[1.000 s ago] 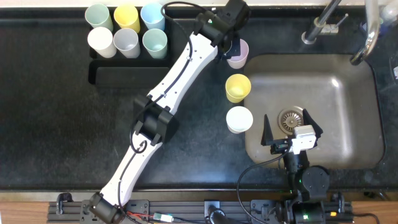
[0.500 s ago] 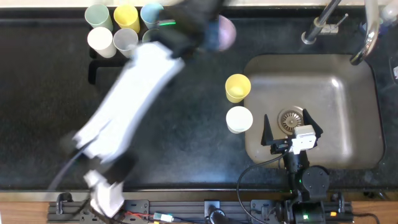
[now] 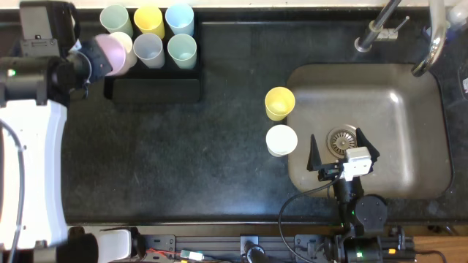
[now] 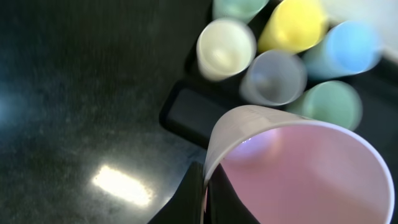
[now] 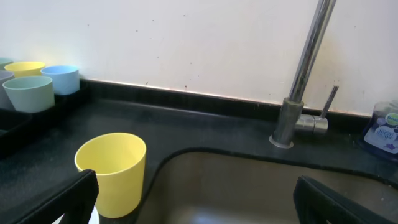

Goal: Store Cups

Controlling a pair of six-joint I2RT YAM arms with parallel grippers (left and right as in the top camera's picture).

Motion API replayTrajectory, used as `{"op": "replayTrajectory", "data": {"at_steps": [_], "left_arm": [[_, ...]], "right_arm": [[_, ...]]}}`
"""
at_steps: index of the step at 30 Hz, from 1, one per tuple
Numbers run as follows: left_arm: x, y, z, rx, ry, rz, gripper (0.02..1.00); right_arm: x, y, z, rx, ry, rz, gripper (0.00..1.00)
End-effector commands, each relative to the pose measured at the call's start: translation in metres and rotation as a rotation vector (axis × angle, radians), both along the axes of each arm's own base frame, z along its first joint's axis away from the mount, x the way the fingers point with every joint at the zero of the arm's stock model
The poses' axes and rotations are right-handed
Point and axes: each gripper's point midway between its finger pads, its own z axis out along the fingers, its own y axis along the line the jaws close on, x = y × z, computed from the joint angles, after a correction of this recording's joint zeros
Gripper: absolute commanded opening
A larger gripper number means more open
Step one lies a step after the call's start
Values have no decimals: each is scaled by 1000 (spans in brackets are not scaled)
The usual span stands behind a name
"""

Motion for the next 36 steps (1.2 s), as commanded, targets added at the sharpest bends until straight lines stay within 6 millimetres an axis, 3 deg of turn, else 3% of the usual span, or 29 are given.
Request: {"op": "replayTrajectory", "data": {"at_steps": [1, 14, 23, 36], "left_arm": [[2, 3, -21, -10, 30, -56, 36], [27, 21, -89, -28, 168, -30, 36], [34, 41, -112, -68, 190, 14, 36], [50, 46, -144, -99, 216, 16, 36]], "right_arm": [[0, -1, -3, -3, -2, -2, 998], [0, -1, -3, -3, -2, -2, 996], [0, -1, -3, -3, -2, -2, 998], [0, -1, -3, -3, -2, -2, 998]]}}
